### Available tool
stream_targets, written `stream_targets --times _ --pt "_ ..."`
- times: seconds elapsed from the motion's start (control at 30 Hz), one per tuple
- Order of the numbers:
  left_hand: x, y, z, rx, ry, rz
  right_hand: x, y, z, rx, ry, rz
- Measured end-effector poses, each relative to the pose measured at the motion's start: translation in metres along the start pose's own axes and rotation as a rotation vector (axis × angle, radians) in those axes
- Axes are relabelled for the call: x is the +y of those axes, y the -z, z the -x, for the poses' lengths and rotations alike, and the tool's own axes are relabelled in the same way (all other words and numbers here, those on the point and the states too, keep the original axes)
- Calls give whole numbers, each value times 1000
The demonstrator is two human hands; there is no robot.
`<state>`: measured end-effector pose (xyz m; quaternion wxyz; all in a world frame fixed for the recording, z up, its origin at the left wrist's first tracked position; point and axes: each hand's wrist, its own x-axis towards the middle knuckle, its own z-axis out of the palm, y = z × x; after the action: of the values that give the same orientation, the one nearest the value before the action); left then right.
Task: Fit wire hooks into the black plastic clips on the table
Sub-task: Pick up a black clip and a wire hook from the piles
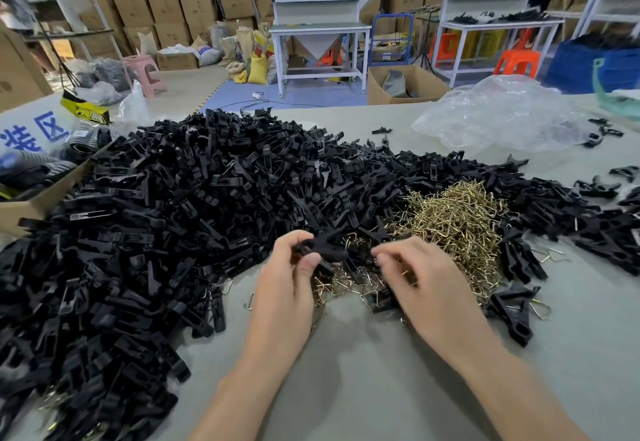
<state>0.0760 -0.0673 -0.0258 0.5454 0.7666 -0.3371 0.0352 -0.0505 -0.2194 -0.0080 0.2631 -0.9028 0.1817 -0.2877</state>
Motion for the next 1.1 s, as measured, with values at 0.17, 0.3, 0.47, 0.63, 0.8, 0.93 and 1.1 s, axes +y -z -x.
stream_targets --times 0.17,0.3,0.47,0.63,0.8,0.93,1.1 --pt "-10 0 -3 50 88 64 -2 -11 5 -281 3 396" --pt "-12 -1 -4 55 101 64 1 -9 3 -307 8 382" --pt "-12 -3 -5 51 106 71 0 -6 4 -304 13 364" --pt "-14 -3 -4 53 90 67 0 -5 6 -320 29 354" --pt "-15 -4 -5 57 83 58 -2 -5 6 -323 60 312" --pt "-16 -3 -3 54 78 72 -4 -4 6 -327 121 313" --pt "-16 -3 -4 61 85 71 -2 -1 5 -362 132 366"
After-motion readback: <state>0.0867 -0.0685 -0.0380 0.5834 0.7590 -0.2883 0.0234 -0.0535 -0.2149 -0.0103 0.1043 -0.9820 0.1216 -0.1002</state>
